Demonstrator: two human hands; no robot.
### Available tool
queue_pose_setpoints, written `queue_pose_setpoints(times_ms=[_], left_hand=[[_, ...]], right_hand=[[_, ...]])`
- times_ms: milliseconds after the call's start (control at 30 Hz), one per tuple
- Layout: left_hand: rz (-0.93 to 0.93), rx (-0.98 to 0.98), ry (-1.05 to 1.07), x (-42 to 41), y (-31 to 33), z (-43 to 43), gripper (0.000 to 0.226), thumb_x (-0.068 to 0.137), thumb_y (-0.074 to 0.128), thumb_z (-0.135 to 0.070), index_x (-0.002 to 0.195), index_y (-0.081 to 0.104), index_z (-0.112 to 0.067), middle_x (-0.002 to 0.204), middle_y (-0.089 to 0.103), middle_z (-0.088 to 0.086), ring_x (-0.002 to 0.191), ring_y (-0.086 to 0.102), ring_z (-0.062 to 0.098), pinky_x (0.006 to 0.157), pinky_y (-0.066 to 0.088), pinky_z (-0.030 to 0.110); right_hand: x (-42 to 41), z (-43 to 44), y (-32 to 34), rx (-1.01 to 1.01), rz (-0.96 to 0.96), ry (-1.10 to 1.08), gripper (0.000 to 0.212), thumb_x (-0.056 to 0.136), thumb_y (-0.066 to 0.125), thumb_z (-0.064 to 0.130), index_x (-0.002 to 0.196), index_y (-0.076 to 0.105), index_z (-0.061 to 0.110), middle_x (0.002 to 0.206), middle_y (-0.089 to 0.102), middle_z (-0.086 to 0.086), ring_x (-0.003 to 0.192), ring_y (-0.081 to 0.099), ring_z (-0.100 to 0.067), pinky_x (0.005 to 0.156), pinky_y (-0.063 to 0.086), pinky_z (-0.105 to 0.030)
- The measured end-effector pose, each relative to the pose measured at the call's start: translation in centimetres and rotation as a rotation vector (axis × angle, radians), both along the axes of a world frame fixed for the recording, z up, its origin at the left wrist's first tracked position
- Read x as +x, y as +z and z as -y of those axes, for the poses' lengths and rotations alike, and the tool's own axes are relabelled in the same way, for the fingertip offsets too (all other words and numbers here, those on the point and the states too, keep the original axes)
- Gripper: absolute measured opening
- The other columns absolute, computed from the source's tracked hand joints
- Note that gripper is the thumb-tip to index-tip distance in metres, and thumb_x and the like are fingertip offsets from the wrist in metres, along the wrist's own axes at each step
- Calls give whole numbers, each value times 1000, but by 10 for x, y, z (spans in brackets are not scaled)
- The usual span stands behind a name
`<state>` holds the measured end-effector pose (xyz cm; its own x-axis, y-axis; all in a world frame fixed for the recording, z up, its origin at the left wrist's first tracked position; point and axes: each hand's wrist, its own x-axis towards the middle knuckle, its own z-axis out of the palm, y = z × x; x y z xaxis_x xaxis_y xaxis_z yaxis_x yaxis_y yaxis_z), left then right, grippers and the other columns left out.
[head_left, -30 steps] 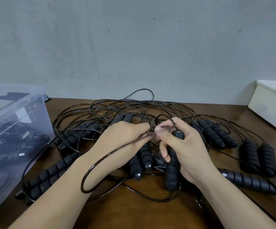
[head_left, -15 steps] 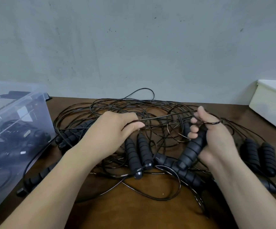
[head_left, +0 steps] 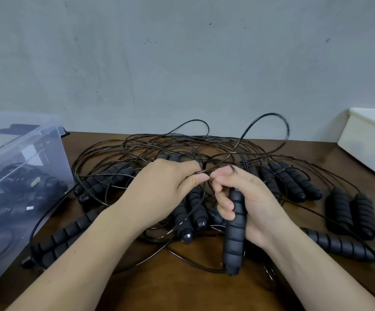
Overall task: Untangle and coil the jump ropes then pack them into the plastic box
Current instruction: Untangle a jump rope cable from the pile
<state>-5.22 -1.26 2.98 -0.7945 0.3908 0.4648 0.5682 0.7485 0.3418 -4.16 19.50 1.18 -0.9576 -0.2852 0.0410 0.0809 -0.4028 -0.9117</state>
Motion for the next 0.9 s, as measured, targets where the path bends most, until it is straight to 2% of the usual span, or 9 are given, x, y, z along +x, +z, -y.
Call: queue_pose_setpoints(times_ms=[133, 267, 433, 533, 633, 700, 800, 900], left_hand=[[-23, -43, -31, 2, -3, -7, 34, 108, 45, -55, 89, 57, -29, 64, 50, -8, 64, 51, 12, 61, 48, 40], [-47, -49, -29, 2, -2, -7, 31, 108, 47, -54, 90, 58, -32, 61, 46, -10, 61, 45, 10, 58, 39, 34], [-44, -54, -75, 3, -4, -8, 28, 108, 50, -51, 93, 64, -31, 66, 54, -11, 64, 49, 7, 61, 45, 34], [-27, -58, -35, 1, -5, -6, 34, 107, 48, -56, 85, 54, -31, 61, 48, -9, 61, 48, 9, 58, 40, 34], [10, -71, 8, -2, -3, -2, 39, 105, 41, -61, 87, 57, -30, 62, 54, -6, 62, 54, 10, 59, 47, 36], [14, -61, 15, -2, -2, 0, 39, 105, 39, -61, 91, 59, -31, 62, 55, -6, 61, 55, 9, 60, 49, 35], [-2, -55, 11, -2, -2, 0, 38, 106, 39, -59, 91, 58, -30, 59, 53, -7, 59, 54, 9, 57, 48, 35], [-25, -46, -5, -1, -3, -3, 34, 106, 43, -57, 92, 59, -30, 60, 51, -7, 59, 51, 10, 56, 45, 36]], right_hand=[[4, 4, -1, 131, -65, -54, 22, 97, 73, 19, 90, 60, 1, 60, 55, -4, 44, 39, -16, 42, 36, -24], [3, 2, 0, 103, -69, -94, 26, 99, 72, 25, 91, 66, 1, 64, 53, -9, 45, 38, -18, 43, 37, -26], [2, 0, -3, 216, -90, -112, 33, 98, 73, 30, 83, 63, 2, 59, 49, -14, 45, 38, -22, 45, 37, -28], [-5, -7, 1, 88, -54, -159, 22, 97, 74, 23, 86, 63, 7, 69, 54, -9, 47, 39, -16, 43, 36, -26], [-18, -29, 10, -151, 30, -300, 17, 96, 72, 20, 88, 59, 13, 74, 53, -1, 51, 39, -10, 41, 36, -21], [-23, -39, 12, -201, 56, -350, 17, 100, 71, 26, 93, 61, 14, 75, 54, 2, 53, 39, -8, 42, 36, -20], [-19, -31, 9, -134, 56, -255, 27, 96, 74, 34, 104, 66, 9, 78, 58, 0, 52, 39, -9, 42, 36, -20], [-9, -11, 3, 22, -5, -155, 34, 92, 77, 28, 112, 71, 1, 81, 62, -7, 50, 42, -12, 42, 36, -23]])
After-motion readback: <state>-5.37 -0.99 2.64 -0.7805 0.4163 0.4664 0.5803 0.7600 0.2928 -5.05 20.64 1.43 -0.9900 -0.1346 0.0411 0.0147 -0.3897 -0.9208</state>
